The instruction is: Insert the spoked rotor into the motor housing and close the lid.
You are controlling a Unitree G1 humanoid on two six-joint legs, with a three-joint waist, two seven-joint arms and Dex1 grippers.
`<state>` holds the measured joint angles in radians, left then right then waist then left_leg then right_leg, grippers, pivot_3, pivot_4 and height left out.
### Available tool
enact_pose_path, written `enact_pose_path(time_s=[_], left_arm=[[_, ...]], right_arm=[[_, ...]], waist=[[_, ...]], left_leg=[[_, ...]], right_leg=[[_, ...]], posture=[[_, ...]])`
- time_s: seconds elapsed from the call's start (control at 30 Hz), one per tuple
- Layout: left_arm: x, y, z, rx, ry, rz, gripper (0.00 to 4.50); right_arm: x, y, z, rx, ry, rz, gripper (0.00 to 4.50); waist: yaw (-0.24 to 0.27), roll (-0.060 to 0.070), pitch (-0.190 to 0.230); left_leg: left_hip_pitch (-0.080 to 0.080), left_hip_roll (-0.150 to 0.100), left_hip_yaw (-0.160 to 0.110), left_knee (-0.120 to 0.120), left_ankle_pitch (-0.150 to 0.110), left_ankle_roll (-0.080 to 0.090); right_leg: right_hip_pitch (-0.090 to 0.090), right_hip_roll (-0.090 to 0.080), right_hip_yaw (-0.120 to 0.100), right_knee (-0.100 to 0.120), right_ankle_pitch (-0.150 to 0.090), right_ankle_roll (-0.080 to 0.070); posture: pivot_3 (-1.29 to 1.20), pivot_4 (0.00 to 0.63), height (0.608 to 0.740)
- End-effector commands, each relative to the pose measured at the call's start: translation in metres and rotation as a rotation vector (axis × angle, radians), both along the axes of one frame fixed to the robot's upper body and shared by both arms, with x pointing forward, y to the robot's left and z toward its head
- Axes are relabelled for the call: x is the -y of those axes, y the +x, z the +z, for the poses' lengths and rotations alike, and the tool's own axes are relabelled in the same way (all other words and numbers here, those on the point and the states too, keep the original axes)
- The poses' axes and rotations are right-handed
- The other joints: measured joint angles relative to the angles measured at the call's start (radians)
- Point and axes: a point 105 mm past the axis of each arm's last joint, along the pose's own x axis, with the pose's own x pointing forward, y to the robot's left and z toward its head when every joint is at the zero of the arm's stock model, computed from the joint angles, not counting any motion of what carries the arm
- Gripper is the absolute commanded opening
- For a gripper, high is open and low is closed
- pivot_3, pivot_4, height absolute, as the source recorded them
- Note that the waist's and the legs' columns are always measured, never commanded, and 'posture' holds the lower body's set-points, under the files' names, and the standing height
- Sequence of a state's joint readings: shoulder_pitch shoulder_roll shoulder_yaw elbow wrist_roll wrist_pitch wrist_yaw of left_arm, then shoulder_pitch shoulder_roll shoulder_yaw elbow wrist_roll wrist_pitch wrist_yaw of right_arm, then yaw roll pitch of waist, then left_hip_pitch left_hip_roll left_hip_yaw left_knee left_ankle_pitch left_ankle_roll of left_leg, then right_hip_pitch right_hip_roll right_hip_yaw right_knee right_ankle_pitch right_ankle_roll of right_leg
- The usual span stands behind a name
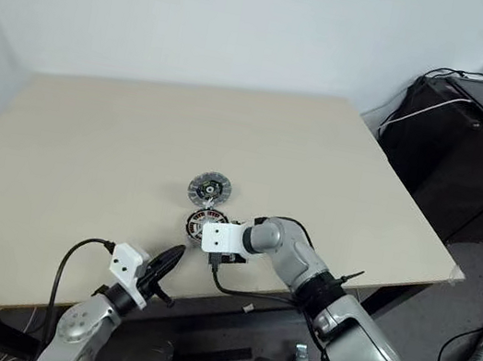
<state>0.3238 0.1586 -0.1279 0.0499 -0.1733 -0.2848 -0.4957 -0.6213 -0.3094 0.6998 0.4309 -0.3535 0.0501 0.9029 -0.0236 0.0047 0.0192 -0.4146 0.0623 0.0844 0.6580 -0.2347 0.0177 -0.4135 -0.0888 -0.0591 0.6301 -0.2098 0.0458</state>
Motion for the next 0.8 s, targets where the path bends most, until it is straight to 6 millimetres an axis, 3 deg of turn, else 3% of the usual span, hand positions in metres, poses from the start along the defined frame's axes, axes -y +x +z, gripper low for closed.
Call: enact_pose_path(time_s=[0.03, 0.1, 0.33, 0.4, 0.6, 0.8], left_arm=[[0.002, 0.004, 0.012, 0.046, -0.021, 0.004, 0.00], [0.003, 0.004, 0.012, 0.048, -0.023, 0.007, 0.00], [0.005, 0.003, 0.012, 0.049, -0.029, 0.011, 0.00], [0.006, 0.004, 0.012, 0.046, -0.030, 0.011, 0.00], [0.008, 0.004, 0.010, 0.038, -0.032, 0.000, 0.00], [0.009, 0.007, 0.010, 0.033, -0.033, -0.007, 0.00]], right_arm=[[-0.003, 0.006, 0.006, 0.024, -0.013, 0.030, 2.87], [-0.002, 0.006, 0.004, 0.019, -0.024, 0.036, 2.87], [-0.002, 0.012, 0.006, 0.050, -0.028, 0.039, 0.61], [-0.002, 0.013, 0.008, 0.053, -0.015, 0.035, 0.17], [-0.003, 0.011, 0.020, 0.044, 0.086, -0.010, 0.10], [0.009, 0.005, 0.045, -0.044, 0.272, -0.231, 0.10]], waist=[[-0.001, 0.000, 0.000], [-0.001, 0.000, 0.000], [-0.003, 0.001, -0.001], [-0.003, 0.001, -0.001], [0.001, 0.001, -0.001], [0.013, 0.001, 0.000]], left_leg=[[0.000, 0.000, 0.000, 0.000, 0.000, 0.000], [0.001, 0.000, 0.000, 0.000, -0.001, -0.002], [0.002, 0.000, 0.000, 0.001, -0.001, -0.003], [0.002, 0.000, 0.000, 0.001, -0.001, -0.003], [0.001, 0.000, 0.000, 0.002, -0.001, -0.003], [-0.001, 0.000, 0.000, 0.002, -0.001, -0.003]], right_leg=[[0.000, 0.000, 0.000, 0.000, 0.000, 0.000], [0.000, 0.000, 0.000, 0.001, 0.000, 0.000], [0.000, 0.000, 0.000, 0.003, 0.000, 0.000], [0.000, 0.000, 0.000, 0.003, 0.000, 0.000], [0.000, 0.000, 0.000, 0.005, 0.000, 0.000], [-0.002, 0.000, 0.000, 0.004, -0.001, -0.001]], posture=[[0.00, 0.000, 0.740], [0.00, 0.000, 0.740], [0.00, 0.000, 0.740], [0.00, 0.000, 0.740], [0.00, 0.000, 0.740], [0.00, 0.000, 0.740]])
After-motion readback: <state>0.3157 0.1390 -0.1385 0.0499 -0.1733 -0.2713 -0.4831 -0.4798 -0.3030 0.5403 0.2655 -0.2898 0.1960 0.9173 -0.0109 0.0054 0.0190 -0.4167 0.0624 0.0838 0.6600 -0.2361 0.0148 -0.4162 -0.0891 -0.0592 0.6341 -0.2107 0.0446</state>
